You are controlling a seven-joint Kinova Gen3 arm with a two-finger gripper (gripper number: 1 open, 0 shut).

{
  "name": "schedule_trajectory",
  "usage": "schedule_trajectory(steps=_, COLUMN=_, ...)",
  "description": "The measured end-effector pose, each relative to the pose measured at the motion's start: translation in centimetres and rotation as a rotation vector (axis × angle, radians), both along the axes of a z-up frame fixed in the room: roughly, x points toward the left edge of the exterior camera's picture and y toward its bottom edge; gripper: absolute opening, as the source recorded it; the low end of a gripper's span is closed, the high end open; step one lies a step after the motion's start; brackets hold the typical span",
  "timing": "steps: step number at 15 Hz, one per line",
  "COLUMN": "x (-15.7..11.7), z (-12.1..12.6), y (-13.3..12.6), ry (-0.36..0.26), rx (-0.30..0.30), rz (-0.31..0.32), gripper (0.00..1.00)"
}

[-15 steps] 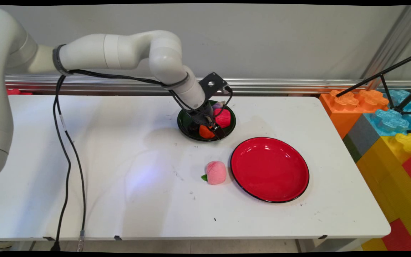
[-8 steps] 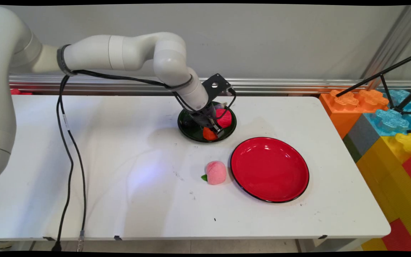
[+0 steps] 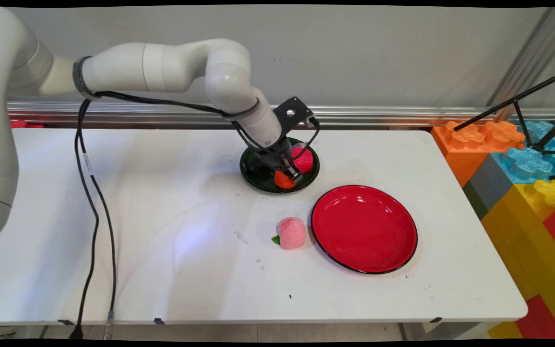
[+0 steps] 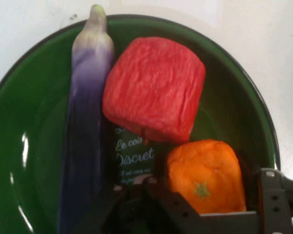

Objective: Place the picked object on the table

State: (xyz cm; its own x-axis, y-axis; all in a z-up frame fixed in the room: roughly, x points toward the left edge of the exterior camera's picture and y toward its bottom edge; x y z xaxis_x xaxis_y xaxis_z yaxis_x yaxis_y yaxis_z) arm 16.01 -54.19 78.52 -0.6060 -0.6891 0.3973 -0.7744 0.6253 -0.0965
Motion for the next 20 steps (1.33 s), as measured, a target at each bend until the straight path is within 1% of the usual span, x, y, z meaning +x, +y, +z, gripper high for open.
schedule_trajectory(steps=4, x=0.0, z=2.1, y=0.0, ry=0.010, rx=-0.020, rz=0.002, gripper=0.00)
schedule_trajectory(steps=6, x=0.0, z=3.9, y=0.1, ry=0.022, rx=-0.032, rz=0.004, gripper=0.00)
schedule_trajectory(steps=8, x=0.1, z=5.7, y=0.6, ry=0.040, rx=-0.031, rz=0.007, gripper=0.00)
schedule_trajectory(steps=12, x=0.4, z=7.9, y=2.5, ry=0.070, rx=-0.011, rz=-0.004, gripper=0.00)
schedule_trajectory(steps=14, x=0.8, z=8.9, y=4.5, ry=0.085, rx=0.010, rz=-0.038, gripper=0.00)
schedule_trajectory(steps=16, x=1.0, z=9.3, y=6.8, ry=0.100, rx=0.040, rz=-0.082, gripper=0.00)
schedule_trajectory(steps=18, x=1.1, z=9.5, y=9.3, ry=0.118, rx=0.076, rz=-0.137, gripper=0.00)
schedule_trajectory(steps=20, x=1.3, z=9.4, y=11.9, ry=0.129, rx=0.108, rz=-0.211, gripper=0.00)
